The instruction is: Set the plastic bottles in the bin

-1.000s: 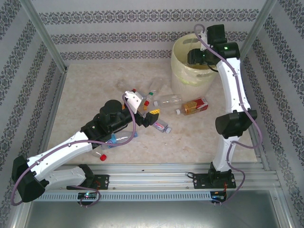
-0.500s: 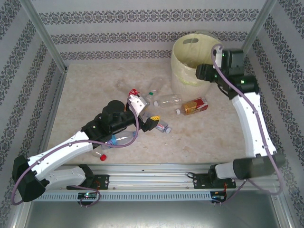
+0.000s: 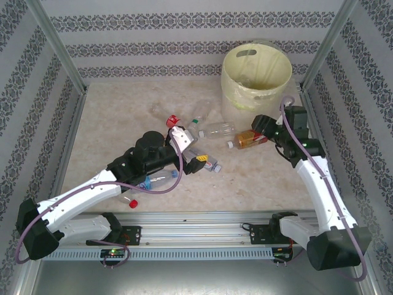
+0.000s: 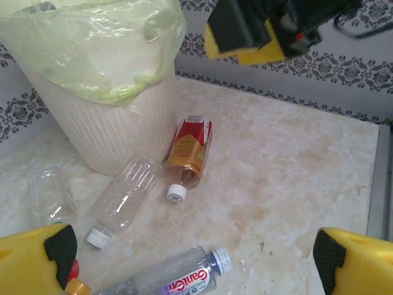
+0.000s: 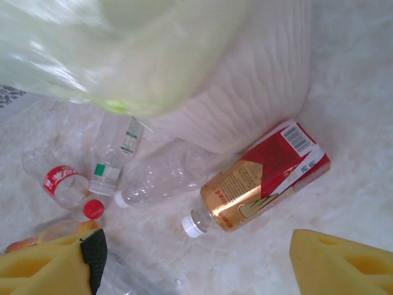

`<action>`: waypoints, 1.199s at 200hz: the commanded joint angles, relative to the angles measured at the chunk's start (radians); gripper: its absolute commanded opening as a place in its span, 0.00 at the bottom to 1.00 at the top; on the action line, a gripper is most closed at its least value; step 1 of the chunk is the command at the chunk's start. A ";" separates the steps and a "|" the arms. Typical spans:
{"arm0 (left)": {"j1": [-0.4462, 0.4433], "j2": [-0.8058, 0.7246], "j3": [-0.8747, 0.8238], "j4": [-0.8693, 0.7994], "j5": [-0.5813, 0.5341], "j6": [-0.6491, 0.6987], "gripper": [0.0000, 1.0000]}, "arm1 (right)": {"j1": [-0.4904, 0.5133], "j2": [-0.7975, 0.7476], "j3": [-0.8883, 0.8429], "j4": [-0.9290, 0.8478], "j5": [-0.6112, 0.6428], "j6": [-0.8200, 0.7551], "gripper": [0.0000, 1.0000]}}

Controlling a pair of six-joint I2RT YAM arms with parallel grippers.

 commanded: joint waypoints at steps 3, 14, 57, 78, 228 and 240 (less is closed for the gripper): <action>-0.018 0.013 0.021 -0.021 0.012 0.038 1.00 | -0.012 0.014 -0.084 0.169 -0.064 0.129 0.83; -0.021 0.016 0.022 -0.022 0.013 0.038 1.00 | -0.016 0.037 -0.106 0.205 -0.072 0.148 0.83; -0.024 0.020 0.024 -0.024 0.010 0.037 1.00 | -0.052 0.095 -0.191 0.331 -0.060 0.254 0.89; -0.025 0.025 0.025 -0.026 0.011 0.037 1.00 | -0.071 0.123 -0.217 0.375 -0.050 0.304 0.90; -0.025 0.034 0.028 -0.029 0.006 0.044 1.00 | -0.085 0.428 -0.221 0.588 -0.105 0.442 0.91; -0.025 0.036 0.028 -0.031 0.005 0.044 1.00 | -0.085 0.447 -0.221 0.597 -0.106 0.449 0.91</action>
